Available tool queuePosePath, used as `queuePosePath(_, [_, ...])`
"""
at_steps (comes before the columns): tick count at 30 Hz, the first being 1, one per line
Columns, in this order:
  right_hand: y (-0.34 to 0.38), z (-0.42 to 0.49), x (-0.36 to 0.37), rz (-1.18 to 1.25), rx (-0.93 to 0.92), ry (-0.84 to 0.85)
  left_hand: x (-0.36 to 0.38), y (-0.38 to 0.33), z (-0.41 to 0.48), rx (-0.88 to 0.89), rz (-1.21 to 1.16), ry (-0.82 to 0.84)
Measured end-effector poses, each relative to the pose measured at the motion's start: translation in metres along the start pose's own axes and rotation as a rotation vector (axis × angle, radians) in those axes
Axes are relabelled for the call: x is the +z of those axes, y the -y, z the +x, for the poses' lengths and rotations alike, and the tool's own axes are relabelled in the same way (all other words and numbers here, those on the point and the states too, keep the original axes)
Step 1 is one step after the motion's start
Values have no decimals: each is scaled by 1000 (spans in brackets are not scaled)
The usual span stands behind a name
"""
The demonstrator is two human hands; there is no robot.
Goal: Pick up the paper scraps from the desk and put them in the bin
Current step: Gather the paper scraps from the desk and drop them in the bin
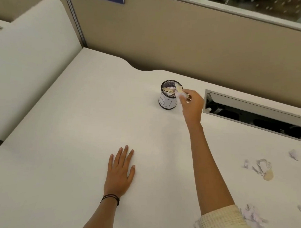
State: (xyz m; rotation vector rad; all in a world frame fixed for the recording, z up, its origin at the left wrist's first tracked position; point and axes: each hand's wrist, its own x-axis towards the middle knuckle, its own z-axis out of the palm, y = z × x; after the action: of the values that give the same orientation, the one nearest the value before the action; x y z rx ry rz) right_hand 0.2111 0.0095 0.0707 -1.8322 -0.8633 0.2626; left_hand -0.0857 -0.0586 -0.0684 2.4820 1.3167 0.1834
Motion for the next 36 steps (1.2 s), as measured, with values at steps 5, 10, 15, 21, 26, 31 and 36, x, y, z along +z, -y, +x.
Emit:
queuePosePath(5, [1, 34, 31, -174, -4, 94, -1, 0, -1, -8, -3, -1])
queuePosePath(10, [-4, 48, 39, -541, -77, 315, -1, 0, -1, -11, -6, 0])
queuePosePath(15, [4, 38, 33, -543, -228, 202, -1, 0, -2, -14, -10, 7])
queuePosePath(21, [-12, 17, 41, -630, -395, 187, -2, -1, -1, -20, -1, 11])
queuePosePath(26, [-21, 14, 49, -868, -326, 243, -2, 0, -2, -19, -4, 15])
queuePosePath(31, [-23, 25, 58, -938, -198, 317, -2, -1, -1, -17, -17, 18])
queuePosePath(36, [-16, 36, 62, -928, -97, 349, -3, -1, -1, -21, -19, 19])
